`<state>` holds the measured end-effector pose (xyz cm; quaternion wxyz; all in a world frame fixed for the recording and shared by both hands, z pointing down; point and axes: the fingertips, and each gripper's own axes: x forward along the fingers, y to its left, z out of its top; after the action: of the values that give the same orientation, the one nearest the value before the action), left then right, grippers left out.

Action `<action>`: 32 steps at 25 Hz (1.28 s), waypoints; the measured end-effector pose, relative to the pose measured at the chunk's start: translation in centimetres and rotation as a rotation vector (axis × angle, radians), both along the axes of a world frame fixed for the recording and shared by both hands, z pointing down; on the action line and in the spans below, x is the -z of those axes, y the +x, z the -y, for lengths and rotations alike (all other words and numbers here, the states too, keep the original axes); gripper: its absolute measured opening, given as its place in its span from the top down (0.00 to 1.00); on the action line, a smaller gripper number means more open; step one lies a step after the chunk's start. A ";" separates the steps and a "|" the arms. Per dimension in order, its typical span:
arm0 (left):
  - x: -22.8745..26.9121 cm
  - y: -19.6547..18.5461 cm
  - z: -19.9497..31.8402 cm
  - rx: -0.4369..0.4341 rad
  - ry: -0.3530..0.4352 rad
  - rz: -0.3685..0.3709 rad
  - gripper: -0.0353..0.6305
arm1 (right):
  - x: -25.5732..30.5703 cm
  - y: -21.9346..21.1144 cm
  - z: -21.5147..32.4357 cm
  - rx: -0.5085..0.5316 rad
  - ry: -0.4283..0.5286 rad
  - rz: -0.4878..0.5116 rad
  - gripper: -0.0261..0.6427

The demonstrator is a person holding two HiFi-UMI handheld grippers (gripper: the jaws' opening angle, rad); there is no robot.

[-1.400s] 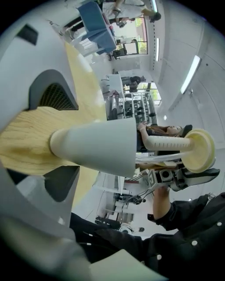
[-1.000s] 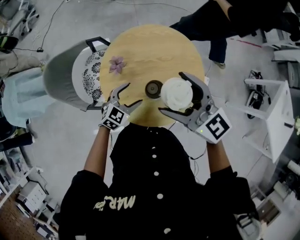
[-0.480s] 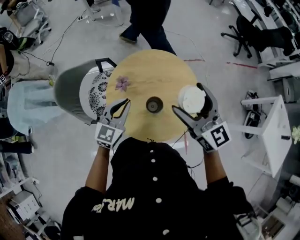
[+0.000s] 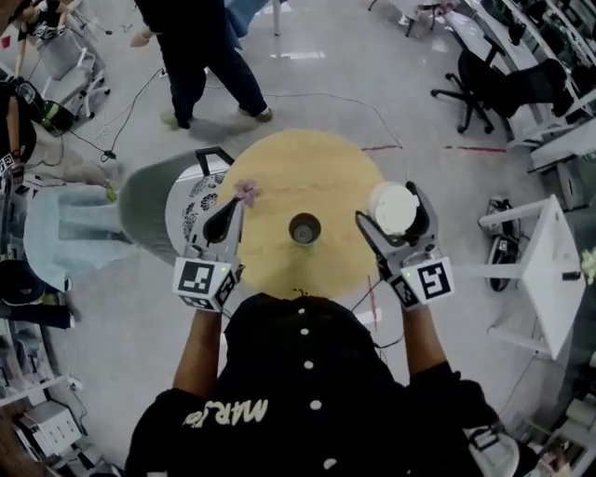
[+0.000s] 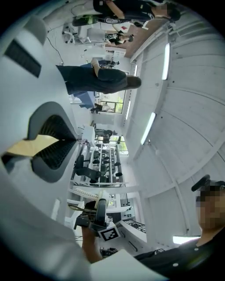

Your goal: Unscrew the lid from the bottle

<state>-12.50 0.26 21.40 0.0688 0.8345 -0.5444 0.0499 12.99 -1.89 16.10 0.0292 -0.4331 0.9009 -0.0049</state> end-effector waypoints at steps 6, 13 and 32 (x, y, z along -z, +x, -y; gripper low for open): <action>3.6 -1.4 -0.9 0.091 0.043 0.036 0.94 | -0.5 2.2 -0.8 -0.070 0.006 -0.048 0.24; 5.4 -0.4 -1.3 0.109 0.084 0.057 0.94 | -0.5 4.5 -1.3 -0.118 -0.021 -0.046 0.25; 5.6 0.0 -1.8 0.098 0.083 0.073 0.94 | 0.4 3.5 -1.4 -0.103 -0.019 -0.095 0.24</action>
<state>-12.47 2.03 15.80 0.0163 0.8067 -0.5883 0.0543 16.51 -0.49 15.74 -0.0173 -0.4786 0.8778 0.0086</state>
